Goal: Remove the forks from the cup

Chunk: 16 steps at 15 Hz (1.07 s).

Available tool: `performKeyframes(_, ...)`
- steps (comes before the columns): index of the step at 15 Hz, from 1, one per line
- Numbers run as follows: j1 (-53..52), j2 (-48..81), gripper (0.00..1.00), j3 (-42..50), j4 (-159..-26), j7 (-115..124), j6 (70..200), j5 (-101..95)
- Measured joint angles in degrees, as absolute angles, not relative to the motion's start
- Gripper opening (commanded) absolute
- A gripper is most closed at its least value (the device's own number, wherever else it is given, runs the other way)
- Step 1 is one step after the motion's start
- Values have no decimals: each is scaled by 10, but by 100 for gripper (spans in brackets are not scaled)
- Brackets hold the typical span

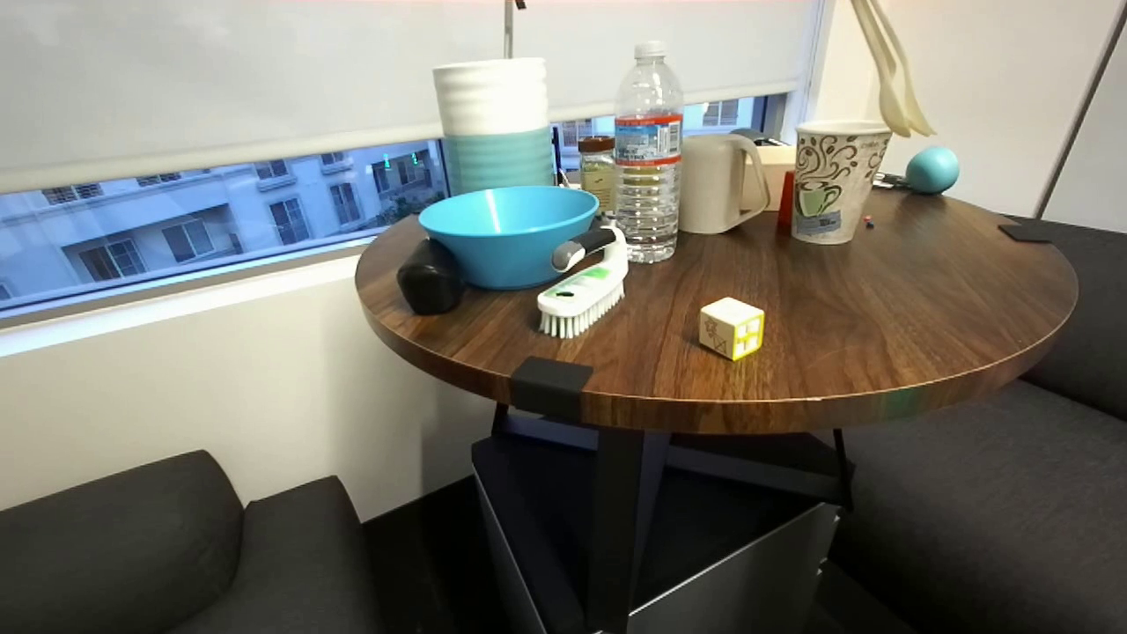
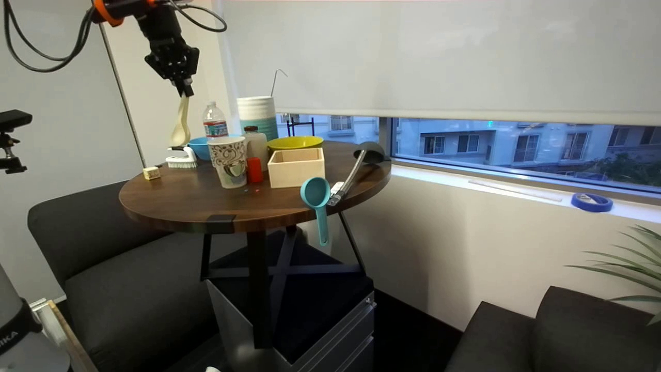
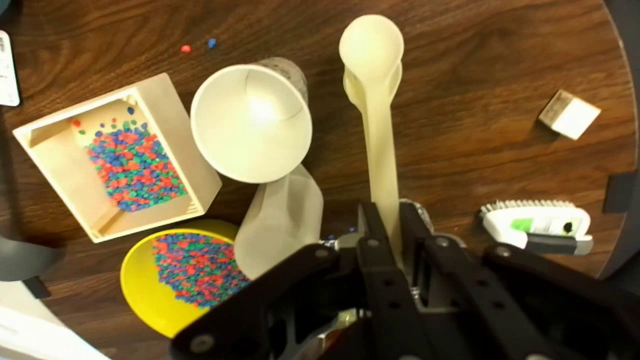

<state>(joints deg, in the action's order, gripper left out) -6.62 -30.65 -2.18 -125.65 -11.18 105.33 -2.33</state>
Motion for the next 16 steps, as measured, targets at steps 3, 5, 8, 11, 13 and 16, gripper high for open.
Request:
performKeyframes(3, -73, -276, 3, -34, -1258, -129, 1030, -27)
performKeyframes(5, -73, -250, 3, -39, -1260, -137, 1021, -36)
performKeyframes(8, -73, -207, 3, -43, -1264, -146, 1013, -51)
performKeyframes(11, -73, -169, 3, -45, -1270, -147, 1010, -55)
performKeyframes(13, -73, -146, 3, -47, -1274, -146, 1010, -55)
performKeyframes(16, -73, -116, 3, -49, -1273, -137, 1010, -56)
